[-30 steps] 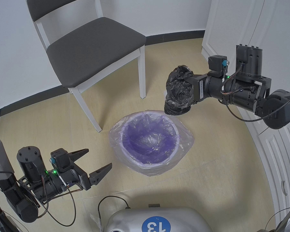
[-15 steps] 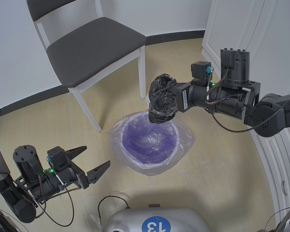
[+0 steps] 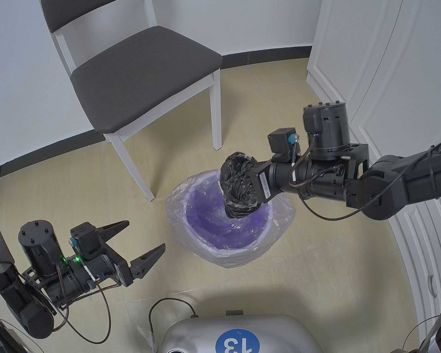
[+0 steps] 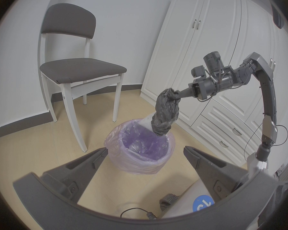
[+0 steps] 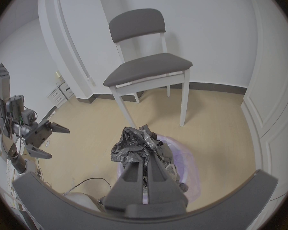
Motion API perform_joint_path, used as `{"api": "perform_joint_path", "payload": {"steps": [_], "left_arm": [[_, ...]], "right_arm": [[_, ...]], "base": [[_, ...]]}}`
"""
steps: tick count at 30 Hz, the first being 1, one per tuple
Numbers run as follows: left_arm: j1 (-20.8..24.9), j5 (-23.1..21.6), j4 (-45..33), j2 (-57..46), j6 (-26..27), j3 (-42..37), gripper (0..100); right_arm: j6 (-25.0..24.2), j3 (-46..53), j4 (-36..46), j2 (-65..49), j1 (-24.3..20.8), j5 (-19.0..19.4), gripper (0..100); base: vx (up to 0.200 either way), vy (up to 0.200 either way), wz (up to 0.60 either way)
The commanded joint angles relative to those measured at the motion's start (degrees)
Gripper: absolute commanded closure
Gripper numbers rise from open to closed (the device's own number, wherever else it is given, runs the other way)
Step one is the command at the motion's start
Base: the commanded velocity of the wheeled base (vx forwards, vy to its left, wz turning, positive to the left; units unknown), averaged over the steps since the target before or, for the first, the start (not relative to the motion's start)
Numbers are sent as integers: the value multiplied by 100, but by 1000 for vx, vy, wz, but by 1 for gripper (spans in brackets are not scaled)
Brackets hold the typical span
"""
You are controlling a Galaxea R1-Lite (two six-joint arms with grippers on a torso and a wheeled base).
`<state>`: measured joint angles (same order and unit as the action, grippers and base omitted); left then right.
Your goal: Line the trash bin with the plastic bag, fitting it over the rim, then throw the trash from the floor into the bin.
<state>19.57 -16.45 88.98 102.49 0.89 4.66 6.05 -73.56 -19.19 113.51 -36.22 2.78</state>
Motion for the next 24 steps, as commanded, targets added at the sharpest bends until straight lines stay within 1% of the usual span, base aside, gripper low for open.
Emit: {"api": "perform_joint_path", "payload": {"steps": [1, 19, 24], "left_arm": [[-120, 1, 102, -27, 16, 27, 0], [-234, -8, 102, -62, 16, 44, 0], [-243, -8, 102, -36, 16, 44, 0]], "right_arm": [[-7, -115, -24, 515, -26, 3, 100], [-69, -405, -155, 1560, -78, -5, 100], [-218, -651, -252, 2018, -61, -199, 100]], "base": [[0, 0, 0], [0, 0, 0], [0, 0, 0]]}}
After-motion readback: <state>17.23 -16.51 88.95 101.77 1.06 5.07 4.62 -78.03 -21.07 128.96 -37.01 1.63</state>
